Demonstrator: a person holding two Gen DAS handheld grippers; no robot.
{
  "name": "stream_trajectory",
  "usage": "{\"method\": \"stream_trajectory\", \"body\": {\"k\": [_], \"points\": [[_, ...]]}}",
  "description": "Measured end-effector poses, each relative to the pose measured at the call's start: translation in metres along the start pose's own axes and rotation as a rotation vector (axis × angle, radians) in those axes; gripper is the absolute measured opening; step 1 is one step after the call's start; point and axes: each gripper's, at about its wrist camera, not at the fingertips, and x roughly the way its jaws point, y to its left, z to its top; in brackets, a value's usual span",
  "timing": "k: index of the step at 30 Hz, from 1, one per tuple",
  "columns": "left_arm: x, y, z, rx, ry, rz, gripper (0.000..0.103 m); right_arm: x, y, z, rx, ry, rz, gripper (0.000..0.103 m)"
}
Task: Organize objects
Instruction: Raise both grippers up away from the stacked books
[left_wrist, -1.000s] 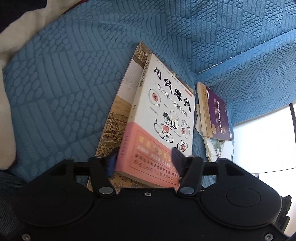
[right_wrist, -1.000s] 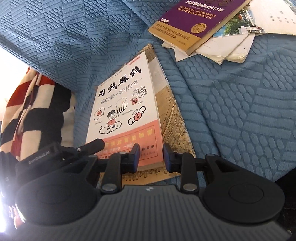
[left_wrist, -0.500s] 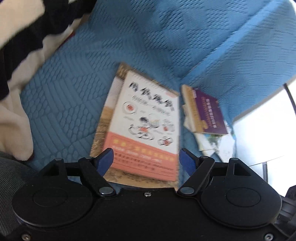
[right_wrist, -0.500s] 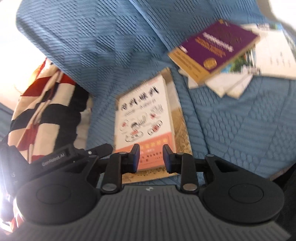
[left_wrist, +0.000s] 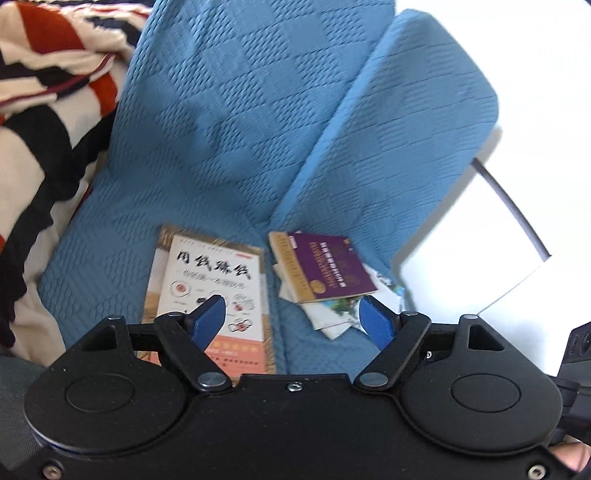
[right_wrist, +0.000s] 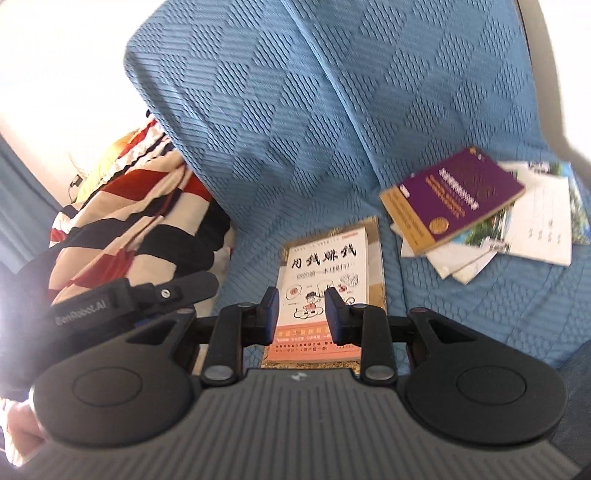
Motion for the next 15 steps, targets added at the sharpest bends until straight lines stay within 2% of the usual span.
{"method": "stream_trajectory", "body": {"k": [4, 7, 15], "points": [[-0.02, -0.014, -0.004, 0.024, -0.034, 0.006, 0.079, -0.023, 0.004, -0.002, -0.054, -0.022, 0.018, 0.032], [-0.03, -0.021, -0.01, 0.032, -0.04, -0.001, 0.079, -0.038, 0.005, -0.007, -0.092, -0.038, 0.0, 0.032], [-0.047, -0.04, -0.033, 0.087, -0.056, 0.04, 0.079, -0.061, 0.006, -0.03, -0.119, -0.059, -0.048, 0.032]]}}
